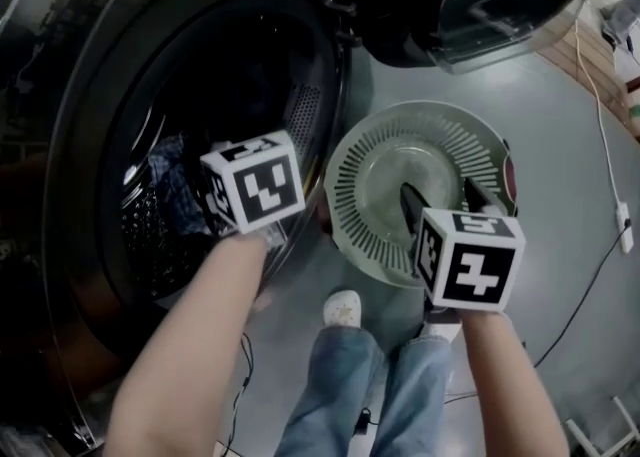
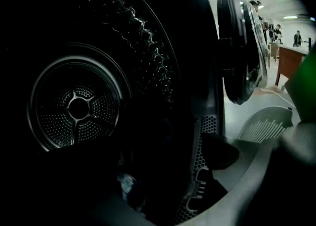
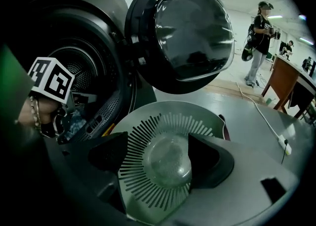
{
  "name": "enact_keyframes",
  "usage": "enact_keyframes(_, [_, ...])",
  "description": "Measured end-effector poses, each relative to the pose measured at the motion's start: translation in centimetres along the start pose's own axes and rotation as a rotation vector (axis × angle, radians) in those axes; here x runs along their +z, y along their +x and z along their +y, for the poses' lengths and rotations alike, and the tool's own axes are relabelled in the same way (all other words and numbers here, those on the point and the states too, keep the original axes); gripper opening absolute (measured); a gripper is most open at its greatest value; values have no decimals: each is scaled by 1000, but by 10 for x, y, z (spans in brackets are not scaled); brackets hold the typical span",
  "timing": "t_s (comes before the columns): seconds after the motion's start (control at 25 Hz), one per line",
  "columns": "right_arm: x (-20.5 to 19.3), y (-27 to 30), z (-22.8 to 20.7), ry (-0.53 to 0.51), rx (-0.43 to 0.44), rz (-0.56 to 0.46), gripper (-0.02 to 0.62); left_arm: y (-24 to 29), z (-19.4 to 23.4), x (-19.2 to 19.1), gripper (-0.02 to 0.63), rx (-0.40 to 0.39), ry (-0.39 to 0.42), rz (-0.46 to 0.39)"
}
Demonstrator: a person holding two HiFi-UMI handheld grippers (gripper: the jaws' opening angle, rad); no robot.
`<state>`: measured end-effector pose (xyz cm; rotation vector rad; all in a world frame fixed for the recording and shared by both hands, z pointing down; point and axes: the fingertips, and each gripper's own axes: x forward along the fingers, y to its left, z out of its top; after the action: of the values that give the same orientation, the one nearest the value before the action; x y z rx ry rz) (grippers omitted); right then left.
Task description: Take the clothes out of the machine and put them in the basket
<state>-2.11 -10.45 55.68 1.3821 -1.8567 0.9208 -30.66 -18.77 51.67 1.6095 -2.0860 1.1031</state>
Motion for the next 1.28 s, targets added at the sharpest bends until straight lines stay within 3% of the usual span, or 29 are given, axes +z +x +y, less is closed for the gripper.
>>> enact_keyframes(0.12, [1,11,0,-8,-22,8,382,19,9,-7,449,50,38,25])
enact_keyframes(0.24, [-1,19,1,9,-52,27,382,36,12,-21,448,81,79,82])
enact_keyframes(0.44, [0,30,15,-19,-25,28,382,62,17,-30,448,88,179,119])
enact_keyframes(0.64, [-6,43,9,-20,-31,35,382,86,22,-45,448,90,177,172])
enact_keyframes(0.88, [2,61,15,-20,-45,42,382,107,33,-49,449,138,255,200])
enact_keyframes(1.08, [1,78,34,-36,-49,74,382,123,27,-42,448,113,343,186])
enact_keyframes(1.2, [-4,82,35,-81,-76,105,382,129,23,-42,443,80,332,192])
enact_keyframes(1.28, [-5,85,34,-101,-81,116,382,134,17,-44,407,47,315,198])
